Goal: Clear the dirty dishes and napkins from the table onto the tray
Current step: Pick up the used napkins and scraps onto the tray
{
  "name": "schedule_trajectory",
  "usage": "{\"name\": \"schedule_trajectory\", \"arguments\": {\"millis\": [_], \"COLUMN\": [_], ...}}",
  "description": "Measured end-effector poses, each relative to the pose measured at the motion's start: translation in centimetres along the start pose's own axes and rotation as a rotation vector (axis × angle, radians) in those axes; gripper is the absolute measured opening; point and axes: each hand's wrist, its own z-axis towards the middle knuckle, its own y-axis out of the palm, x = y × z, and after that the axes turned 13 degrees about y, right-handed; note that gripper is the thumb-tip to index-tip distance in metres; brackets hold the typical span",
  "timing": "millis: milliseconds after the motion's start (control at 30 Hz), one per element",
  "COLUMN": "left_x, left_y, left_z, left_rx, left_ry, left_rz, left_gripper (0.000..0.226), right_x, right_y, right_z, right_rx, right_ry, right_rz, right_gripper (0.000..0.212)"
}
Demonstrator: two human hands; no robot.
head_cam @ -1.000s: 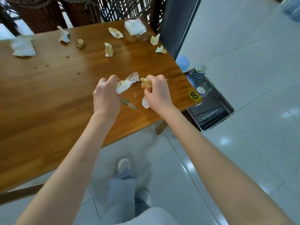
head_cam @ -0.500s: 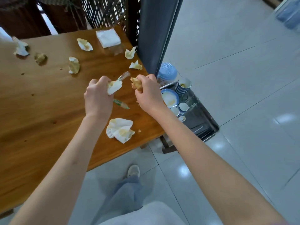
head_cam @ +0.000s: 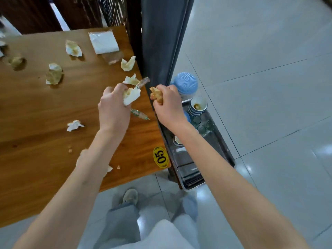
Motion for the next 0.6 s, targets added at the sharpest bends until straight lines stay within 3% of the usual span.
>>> {"name": "schedule_trajectory", "arguments": {"millis": [300, 367, 600], "left_x": [7.9, 9.3, 12.3], "left_y": [10.4, 12.7, 20.3], "left_z": [-2.9, -3.7, -7.6], "left_rx": [0.053, 0.058, 0.008], "left_ry": [-0.145, -0.160, -0.153], "left_rz": [-0.019, -0.026, -0.080], "left_gripper": [0.034, 0.034, 0.034], "right_x": [11.5, 14.4, 24.3], "right_y": [-5.8, -6.7, -7.0], "right_z": [3.6, 4.3, 5.1], "right_rx": [-0.176, -0.189, -0.252], "right_ry": [0.003, 0.007, 0.162], "right_rz": [0.063, 0.064, 0.038], "right_gripper": [0.012, 0.019, 0.011]}}
